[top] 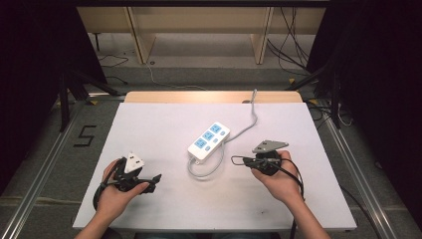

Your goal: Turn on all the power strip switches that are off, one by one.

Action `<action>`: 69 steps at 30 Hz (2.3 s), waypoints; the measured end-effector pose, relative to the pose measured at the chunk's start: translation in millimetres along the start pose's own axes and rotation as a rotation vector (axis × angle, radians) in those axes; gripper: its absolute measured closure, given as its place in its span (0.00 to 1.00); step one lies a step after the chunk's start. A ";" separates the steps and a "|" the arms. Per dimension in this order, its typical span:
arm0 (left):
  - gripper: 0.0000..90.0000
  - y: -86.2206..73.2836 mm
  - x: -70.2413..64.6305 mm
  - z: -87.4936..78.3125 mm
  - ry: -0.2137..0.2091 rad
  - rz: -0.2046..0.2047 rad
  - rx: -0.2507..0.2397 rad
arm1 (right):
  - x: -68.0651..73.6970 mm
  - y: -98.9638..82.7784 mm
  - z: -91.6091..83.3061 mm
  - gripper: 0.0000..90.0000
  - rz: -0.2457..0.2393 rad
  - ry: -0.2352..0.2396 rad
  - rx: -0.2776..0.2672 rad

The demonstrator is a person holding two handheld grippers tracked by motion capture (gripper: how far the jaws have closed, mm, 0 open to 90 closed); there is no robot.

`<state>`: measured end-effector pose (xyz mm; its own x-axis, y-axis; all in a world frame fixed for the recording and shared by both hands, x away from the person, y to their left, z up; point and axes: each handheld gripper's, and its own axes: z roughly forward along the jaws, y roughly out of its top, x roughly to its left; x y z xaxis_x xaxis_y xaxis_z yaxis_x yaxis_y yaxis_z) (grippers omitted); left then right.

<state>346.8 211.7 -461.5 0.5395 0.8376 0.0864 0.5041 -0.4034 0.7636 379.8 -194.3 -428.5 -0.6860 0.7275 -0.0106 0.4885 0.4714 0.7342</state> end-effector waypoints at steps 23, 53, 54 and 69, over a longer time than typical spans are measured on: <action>0.16 -0.2 0.3 -0.3 0.001 0.005 0.002 | 4.4 32.3 16.8 1.00 -0.044 0.016 0.023; 0.16 0.0 -0.1 -0.5 0.000 0.008 0.001 | 11.5 71.7 45.3 1.00 -0.088 0.044 0.065; 0.16 0.0 -0.1 -0.5 0.000 0.008 0.001 | 11.9 72.9 46.7 1.00 -0.088 0.044 0.068; 0.16 0.1 0.0 -0.7 -0.002 0.009 -0.001 | 20.5 89.6 68.1 1.00 -0.109 0.054 0.101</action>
<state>346.4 212.0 -461.0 0.5449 0.8334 0.0922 0.4984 -0.4103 0.7637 446.1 -103.2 -409.2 -0.7647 0.6426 -0.0481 0.4596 0.5962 0.6583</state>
